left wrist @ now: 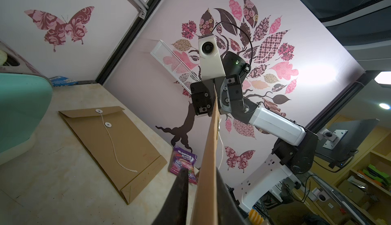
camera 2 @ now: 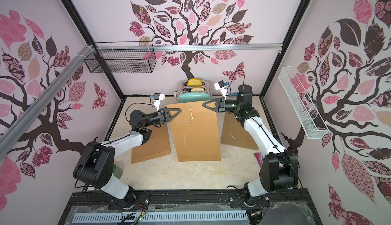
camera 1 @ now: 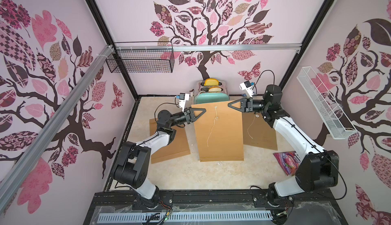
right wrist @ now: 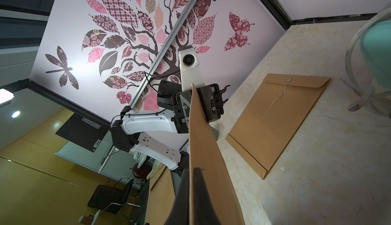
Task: Close the mouth of the file bag
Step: Pick up the file bag from the center of the board.
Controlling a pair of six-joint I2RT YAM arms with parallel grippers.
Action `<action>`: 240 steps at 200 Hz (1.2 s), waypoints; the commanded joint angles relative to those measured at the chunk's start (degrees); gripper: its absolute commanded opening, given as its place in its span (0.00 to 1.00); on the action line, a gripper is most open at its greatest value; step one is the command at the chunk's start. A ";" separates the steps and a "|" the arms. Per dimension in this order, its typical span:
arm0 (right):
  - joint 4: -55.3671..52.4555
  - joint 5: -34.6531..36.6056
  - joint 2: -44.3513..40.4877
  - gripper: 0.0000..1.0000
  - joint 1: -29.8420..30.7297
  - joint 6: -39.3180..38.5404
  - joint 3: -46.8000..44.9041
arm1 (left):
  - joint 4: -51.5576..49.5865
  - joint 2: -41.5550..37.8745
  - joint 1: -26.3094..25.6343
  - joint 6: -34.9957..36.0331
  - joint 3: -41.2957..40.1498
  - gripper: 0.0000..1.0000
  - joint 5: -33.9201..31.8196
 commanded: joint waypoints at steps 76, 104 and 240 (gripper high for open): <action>-19.68 11.40 1.01 0.30 -0.21 -12.25 7.36 | -8.79 -2.67 0.26 0.99 0.70 0.00 -1.86; -21.71 16.77 -1.38 0.39 -1.08 -12.50 7.60 | -17.00 -5.04 0.18 5.68 1.10 0.00 -2.43; -12.93 5.69 1.58 0.46 -3.62 -11.08 5.44 | -12.29 -5.12 0.87 -12.51 4.05 0.00 -0.93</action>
